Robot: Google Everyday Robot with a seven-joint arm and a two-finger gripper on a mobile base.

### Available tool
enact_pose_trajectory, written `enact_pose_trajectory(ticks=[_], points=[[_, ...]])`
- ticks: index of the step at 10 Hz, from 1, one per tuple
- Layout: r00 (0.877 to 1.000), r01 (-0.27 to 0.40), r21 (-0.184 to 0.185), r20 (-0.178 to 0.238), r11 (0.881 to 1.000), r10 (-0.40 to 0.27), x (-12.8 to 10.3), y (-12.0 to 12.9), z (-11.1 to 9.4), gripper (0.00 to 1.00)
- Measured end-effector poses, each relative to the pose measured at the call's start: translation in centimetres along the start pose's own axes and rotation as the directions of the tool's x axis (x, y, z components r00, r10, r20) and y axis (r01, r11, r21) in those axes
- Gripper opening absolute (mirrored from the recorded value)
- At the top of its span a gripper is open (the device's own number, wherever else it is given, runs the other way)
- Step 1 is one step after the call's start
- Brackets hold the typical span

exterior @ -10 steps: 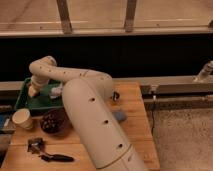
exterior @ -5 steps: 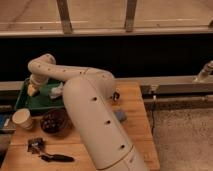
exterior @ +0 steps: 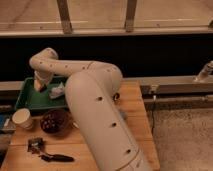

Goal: Wipe table surface with eraser

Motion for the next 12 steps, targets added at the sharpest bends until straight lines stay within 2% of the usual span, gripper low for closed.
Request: enact_pose_trajectory(ticks=[2,4,5,7,9,10,12], points=[[0.998,-0.056,0.062,-0.004,0.997,0.056,2.7,-2.7,-3.4,0.00],[0.992,-0.127,0.118,-0.006,0.985,0.129,6.6,-5.6,-7.1,0.00],[0.988,-0.150,0.132,-0.009,0.980,0.152,8.3,-6.3,-8.3,0.00],[0.981,-0.187,0.152,-0.018,0.971,0.192,12.1,-7.4,-11.0,0.00],[0.977,-0.206,0.152,-0.014,0.967,0.211,15.5,-8.2,-12.9,0.00],[0.976,-0.211,0.149,-0.013,0.966,0.216,16.7,-8.3,-13.5,0.00],[0.978,-0.206,0.146,-0.013,0.968,0.210,16.6,-8.0,-13.5,0.00]])
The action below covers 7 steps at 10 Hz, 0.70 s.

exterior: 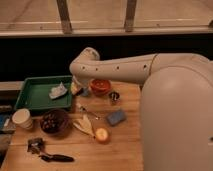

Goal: Wipe table surface with eraser

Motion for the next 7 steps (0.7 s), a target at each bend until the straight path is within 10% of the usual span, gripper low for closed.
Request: enact_pose_trajectory(ticks=[7], points=[[0.999,-0.044,-0.008,-0.033,0.999,0.044,3.2,-2.3,0.2,0.00]])
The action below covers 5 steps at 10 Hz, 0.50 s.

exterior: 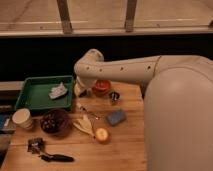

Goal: Wipe table surface with eraser

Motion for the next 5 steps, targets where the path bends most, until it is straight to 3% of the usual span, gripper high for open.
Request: enact_pose_trajectory(ticks=[3,5], points=[[0.998,-0.058,-0.004,-0.004,0.998,0.058,6.1,-3.1,-1.3,0.00],[1.000,-0.028,-0.030,-0.012,0.999,0.028,9.8,-3.6,-1.8,0.00]])
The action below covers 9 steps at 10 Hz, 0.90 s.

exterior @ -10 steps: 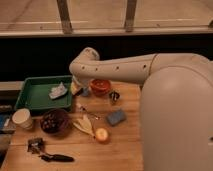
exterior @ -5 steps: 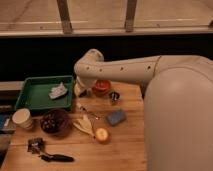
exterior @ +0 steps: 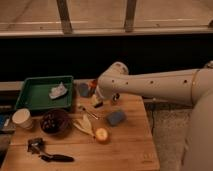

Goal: Wipe table surface with eraser

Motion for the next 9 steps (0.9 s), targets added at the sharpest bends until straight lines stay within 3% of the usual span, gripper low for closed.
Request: enact_pose_trajectory(ticks=[3,9], points=[[0.997,0.082,-0.054,-0.005,0.995,-0.083,3.2,1.2,-0.4,0.00],[0.993,0.110,-0.070,-0.025,0.991,-0.112,2.8,2.1,0.4,0.00]])
